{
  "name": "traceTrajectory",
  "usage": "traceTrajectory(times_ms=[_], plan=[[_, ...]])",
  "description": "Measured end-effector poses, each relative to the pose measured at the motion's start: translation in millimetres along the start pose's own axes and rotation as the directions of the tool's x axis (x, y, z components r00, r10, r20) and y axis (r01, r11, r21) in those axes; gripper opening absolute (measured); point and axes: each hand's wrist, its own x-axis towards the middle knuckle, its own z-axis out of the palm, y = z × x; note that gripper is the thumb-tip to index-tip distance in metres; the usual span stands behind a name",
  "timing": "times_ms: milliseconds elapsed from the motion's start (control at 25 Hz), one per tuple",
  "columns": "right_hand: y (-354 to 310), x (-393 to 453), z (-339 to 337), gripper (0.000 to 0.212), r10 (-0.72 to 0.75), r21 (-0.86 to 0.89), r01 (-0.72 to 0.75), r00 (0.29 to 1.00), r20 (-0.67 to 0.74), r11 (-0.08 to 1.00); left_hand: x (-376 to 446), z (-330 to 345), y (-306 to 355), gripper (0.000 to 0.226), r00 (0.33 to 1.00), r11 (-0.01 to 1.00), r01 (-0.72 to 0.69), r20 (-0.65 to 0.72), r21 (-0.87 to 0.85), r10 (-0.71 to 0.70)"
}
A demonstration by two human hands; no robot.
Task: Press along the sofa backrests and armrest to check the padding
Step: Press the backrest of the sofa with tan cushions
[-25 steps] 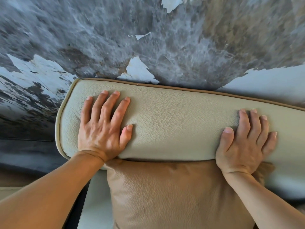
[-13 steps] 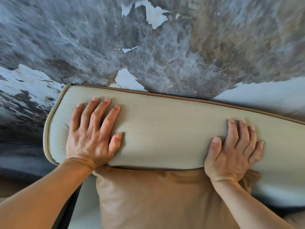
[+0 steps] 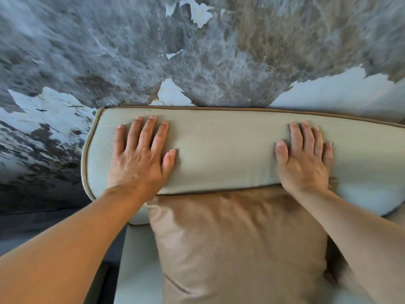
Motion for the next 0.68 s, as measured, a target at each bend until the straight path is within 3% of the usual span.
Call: traceTrajectory(times_ms=[160,360,680], plan=[[-6,-22,-37,0.07,0.024,-0.048,-0.012,0.964,0.263,0.999,-24,-24,4,0.066,0.98,0.992,0.069,0.195,-0.103,-0.048],[-37,-86,-78,0.072,0.024,-0.079,0.012,0.898,0.44,0.997,-65,-70,-5,0.063,0.886,0.987,0.122,0.46,-0.106,-0.06],[-98,-162,-197,0.074,-0.007,-0.059,0.045,0.854,0.52,0.997,-138,-195,-34,0.067,0.841,0.98,0.185,0.527,-0.071,-0.121]])
